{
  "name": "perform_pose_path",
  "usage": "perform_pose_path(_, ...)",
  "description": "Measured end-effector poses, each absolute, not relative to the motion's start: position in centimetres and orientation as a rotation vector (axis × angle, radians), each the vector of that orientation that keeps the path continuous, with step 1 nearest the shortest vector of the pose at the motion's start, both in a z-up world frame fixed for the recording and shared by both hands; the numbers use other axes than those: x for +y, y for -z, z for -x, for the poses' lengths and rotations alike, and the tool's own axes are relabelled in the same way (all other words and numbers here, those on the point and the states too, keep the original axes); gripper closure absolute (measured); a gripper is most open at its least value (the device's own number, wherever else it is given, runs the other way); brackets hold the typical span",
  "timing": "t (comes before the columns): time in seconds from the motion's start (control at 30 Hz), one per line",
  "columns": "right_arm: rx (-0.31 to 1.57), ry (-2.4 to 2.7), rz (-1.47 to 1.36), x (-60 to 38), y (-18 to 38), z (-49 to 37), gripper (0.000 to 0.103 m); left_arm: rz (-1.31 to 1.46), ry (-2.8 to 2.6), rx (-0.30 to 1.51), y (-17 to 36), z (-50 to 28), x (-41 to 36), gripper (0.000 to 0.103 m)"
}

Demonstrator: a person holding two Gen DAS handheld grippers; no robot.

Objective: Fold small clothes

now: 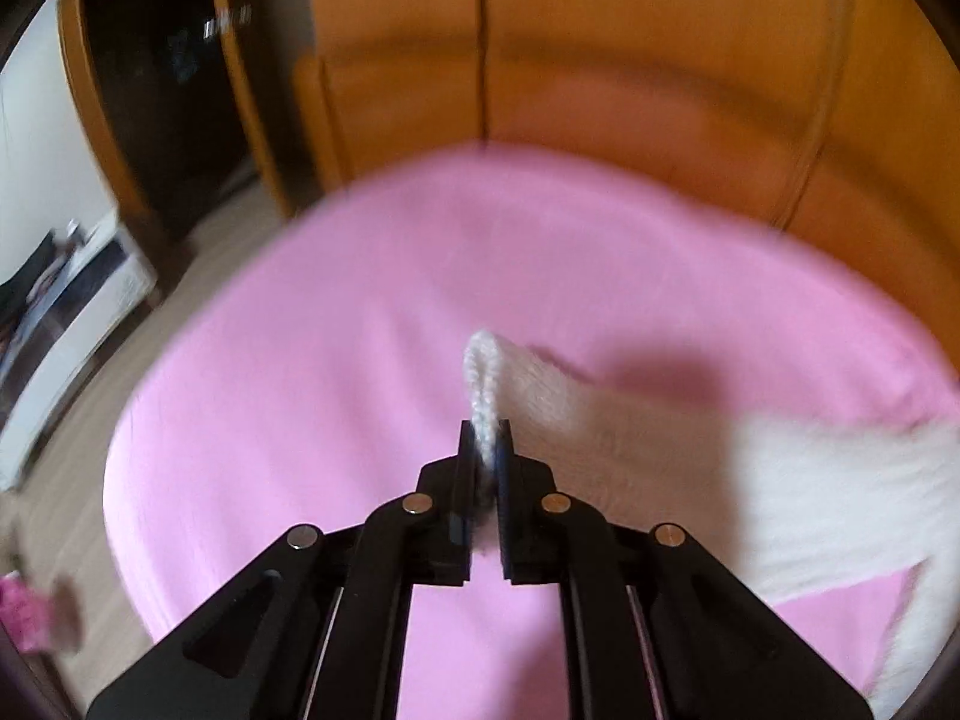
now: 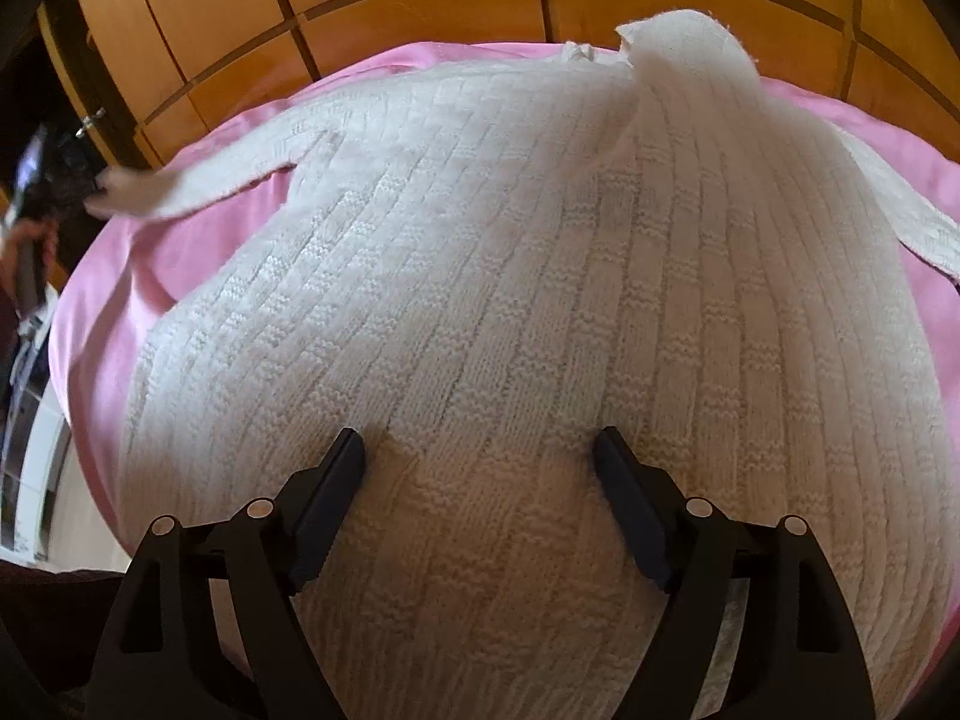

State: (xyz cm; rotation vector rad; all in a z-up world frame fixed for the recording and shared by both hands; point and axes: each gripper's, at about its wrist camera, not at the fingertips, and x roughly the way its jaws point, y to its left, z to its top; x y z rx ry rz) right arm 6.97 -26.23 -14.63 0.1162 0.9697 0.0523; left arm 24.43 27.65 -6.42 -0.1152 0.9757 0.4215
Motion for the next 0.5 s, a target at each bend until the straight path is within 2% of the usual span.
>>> perform_pose_path(0.03,0.973,-0.049,-0.110,-26.1,14.6,-7.0,0.025,0.112,-0.446,0.994,7.3,-24.1,27.8,0.093)
perform_pose_path(0.1,0.974,-0.051,-0.113,-26.1,14.6,-7.1,0.024,0.175,-0.473,0.968,7.7,-22.8,28.5,0.082)
perform_pose_path(0.13,0.973,-0.050,-0.115,-26.1,14.6,-7.1,0.023,0.193,-0.509,0.965,7.7,-22.0,28.7,0.066)
perform_pose_path(0.17,0.973,-0.050,-0.114,-26.0,14.6,-7.1,0.021,0.216,-0.537,0.958,7.4,-21.4,28.8,0.058)
perform_pose_path(0.3,0.968,-0.053,-0.111,-25.8,14.6,-7.2,0.019,0.356,-0.285,0.905,6.4,-16.8,25.7,0.054)
perform_pose_path(0.33,0.970,-0.066,-0.119,-26.0,14.4,-7.2,0.019,0.369,-0.180,0.903,6.3,-15.7,23.8,0.054)
perform_pose_path(0.43,0.940,-0.044,-0.168,-28.2,12.5,-6.5,0.022,0.399,0.151,0.929,7.0,-12.7,17.8,0.043)
perform_pose_path(0.5,0.891,0.038,-0.185,-30.9,11.1,-5.3,0.022,0.387,0.332,0.952,7.7,-10.2,13.4,0.043)
